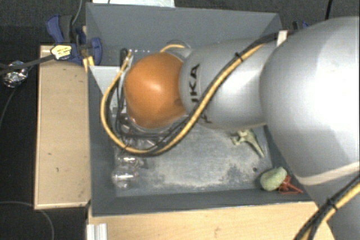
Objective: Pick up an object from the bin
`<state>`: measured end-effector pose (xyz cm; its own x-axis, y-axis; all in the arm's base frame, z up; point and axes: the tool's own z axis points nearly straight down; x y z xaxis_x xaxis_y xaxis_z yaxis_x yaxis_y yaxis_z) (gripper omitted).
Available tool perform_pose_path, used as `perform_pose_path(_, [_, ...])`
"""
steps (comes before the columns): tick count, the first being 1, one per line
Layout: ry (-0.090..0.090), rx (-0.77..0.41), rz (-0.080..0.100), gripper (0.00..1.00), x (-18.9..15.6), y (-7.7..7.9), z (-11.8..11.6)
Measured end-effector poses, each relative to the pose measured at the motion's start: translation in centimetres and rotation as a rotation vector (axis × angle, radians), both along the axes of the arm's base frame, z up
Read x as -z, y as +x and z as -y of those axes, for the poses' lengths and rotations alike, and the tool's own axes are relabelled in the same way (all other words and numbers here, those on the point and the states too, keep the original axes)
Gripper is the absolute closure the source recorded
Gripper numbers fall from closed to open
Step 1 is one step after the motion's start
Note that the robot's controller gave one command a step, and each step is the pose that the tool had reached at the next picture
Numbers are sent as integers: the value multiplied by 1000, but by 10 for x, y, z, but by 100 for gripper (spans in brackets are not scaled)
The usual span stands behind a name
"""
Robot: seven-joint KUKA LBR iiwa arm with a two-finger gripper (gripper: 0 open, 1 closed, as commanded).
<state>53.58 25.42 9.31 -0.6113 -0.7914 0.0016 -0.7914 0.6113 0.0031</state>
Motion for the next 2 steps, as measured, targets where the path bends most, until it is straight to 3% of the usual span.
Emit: perform_pose_path(2, [4,2,8,100,-44,2,-1])
